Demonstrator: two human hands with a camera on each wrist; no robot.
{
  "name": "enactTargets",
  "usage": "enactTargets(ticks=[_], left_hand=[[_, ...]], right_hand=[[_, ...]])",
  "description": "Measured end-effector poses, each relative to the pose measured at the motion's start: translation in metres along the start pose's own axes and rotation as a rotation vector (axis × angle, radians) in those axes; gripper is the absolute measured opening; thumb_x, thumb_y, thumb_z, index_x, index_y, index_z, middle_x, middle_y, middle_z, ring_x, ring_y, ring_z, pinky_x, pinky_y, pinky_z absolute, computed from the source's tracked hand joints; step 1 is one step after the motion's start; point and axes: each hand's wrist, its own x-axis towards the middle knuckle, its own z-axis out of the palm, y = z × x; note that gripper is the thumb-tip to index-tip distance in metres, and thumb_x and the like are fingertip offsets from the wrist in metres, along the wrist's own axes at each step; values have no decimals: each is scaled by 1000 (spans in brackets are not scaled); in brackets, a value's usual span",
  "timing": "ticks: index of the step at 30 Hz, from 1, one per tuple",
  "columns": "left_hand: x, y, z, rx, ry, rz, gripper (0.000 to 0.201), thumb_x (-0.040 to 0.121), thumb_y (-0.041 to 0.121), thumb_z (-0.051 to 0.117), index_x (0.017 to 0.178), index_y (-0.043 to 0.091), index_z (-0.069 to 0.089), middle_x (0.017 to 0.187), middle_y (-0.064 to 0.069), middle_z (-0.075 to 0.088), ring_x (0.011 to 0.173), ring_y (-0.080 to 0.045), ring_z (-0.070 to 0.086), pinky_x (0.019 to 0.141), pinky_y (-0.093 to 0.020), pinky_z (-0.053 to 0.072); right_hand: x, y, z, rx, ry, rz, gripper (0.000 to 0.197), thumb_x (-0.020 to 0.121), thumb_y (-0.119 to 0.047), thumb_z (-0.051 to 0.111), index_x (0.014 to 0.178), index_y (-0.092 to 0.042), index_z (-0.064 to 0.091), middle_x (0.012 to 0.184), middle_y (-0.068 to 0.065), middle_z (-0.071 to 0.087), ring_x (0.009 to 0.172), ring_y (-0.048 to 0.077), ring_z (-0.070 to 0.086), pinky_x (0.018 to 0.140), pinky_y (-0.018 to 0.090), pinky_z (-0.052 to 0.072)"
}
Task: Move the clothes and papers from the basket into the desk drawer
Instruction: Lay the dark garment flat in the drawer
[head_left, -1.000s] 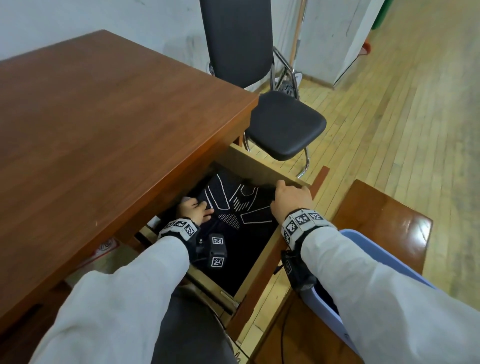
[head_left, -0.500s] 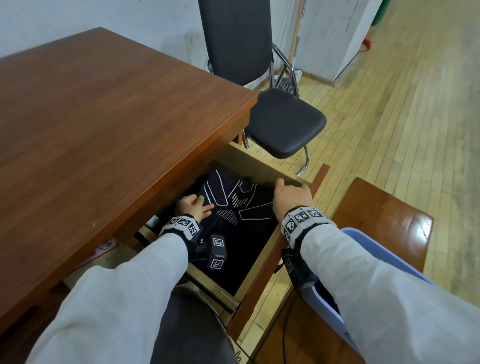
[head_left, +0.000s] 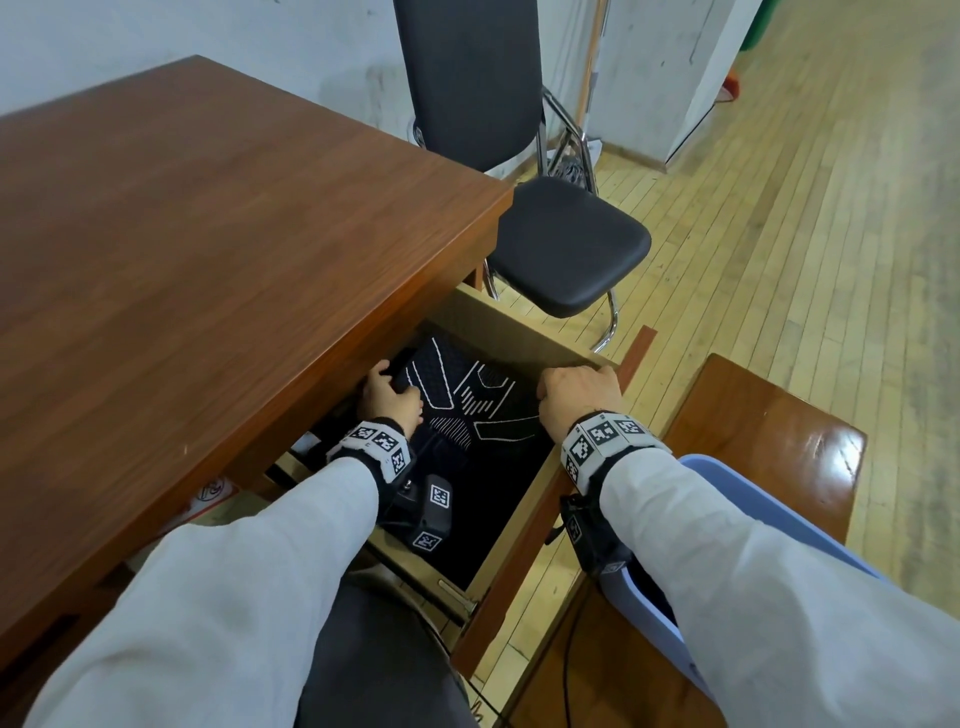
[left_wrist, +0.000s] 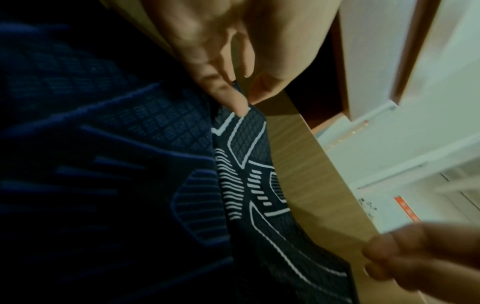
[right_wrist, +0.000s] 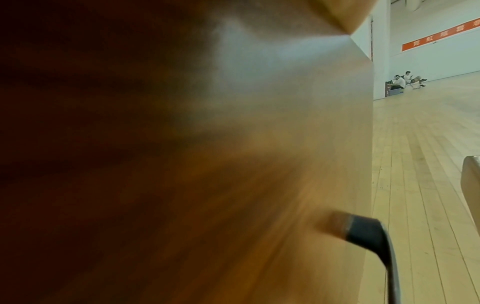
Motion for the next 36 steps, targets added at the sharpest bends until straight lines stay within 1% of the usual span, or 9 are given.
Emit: enactTargets(ticks=[2, 5, 7, 9, 12, 19, 23, 27, 36], left_hand=[[-6, 5, 2, 197, 16, 83, 23, 86, 12, 58, 108, 17, 54, 102, 0, 58, 95, -27, 61, 81, -38, 53], [-18, 13, 11, 256, -234, 23, 16, 88, 20, 55, 99, 11, 63, 75, 0, 61, 66, -20, 62, 58, -30, 53], [-31, 18, 20, 239, -505, -123, 28, 94, 19, 49, 116, 5, 58, 88, -6, 65, 65, -18, 62, 53, -27, 48], [-41, 20, 27, 273, -637, -205, 35, 96, 18, 47, 127, 4, 52, 110, -11, 62, 88, -25, 65, 64, -31, 52], [-48, 18, 34, 301, -645, -252, 34, 96, 14, 49, 128, 4, 51, 120, -13, 57, 116, -32, 58, 81, -36, 51], [-56, 17, 36, 181, -670, -340, 36, 96, 10, 49, 131, 2, 48, 131, -16, 52, 122, -37, 52, 91, -41, 47], [-62, 24, 29, 140, -593, -295, 11, 97, 10, 45, 93, 9, 55, 85, -6, 55, 76, -20, 58, 85, -38, 49], [-73, 48, 12, 79, -571, -296, 33, 100, 7, 32, 71, 15, 44, 71, -3, 43, 63, -13, 43, 65, -25, 41], [-138, 72, 6, -20, -450, -81, 10, 95, 4, 48, 89, 1, 57, 60, -10, 48, 25, -8, 49, 30, -12, 37]], right_hand=[[0, -1, -2, -10, -44, 4, 18, 91, -25, 51, 100, -24, 66, 88, -4, 66, 90, 21, 62, 86, 35, 36], [-2, -3, -4, -10, -73, 1, 21, 92, -28, 48, 94, -25, 68, 81, -5, 66, 81, 19, 60, 83, 35, 34], [-4, -3, -7, -49, -120, -10, 22, 93, -32, 46, 87, -26, 67, 77, -5, 64, 76, 19, 56, 84, 36, 34], [-6, -5, -10, -115, -165, -35, 24, 92, -34, 45, 75, -24, 57, 76, -5, 61, 76, 20, 54, 86, 37, 33], [-9, -6, -12, -179, -226, -81, 24, 92, -31, 42, 70, -22, 48, 79, -3, 59, 83, 20, 57, 94, 39, 33], [-11, -5, -12, -233, -301, -141, 21, 92, -29, 45, 78, -19, 57, 78, 0, 60, 78, 21, 60, 80, 34, 44], [-12, 1, -17, -9, -197, -135, 23, 89, -29, 48, 83, -23, 69, 85, -3, 69, 83, 19, 63, 88, 35, 43], [-21, 9, -27, 301, -108, -115, 30, 92, -20, 46, 94, -30, 74, 105, -4, 70, 99, 20, 62, 102, 40, 42], [-94, 57, -49, 501, -14, 105, 25, 86, -12, 50, 86, -7, 74, 94, 8, 72, 89, 25, 66, 79, 34, 56]])
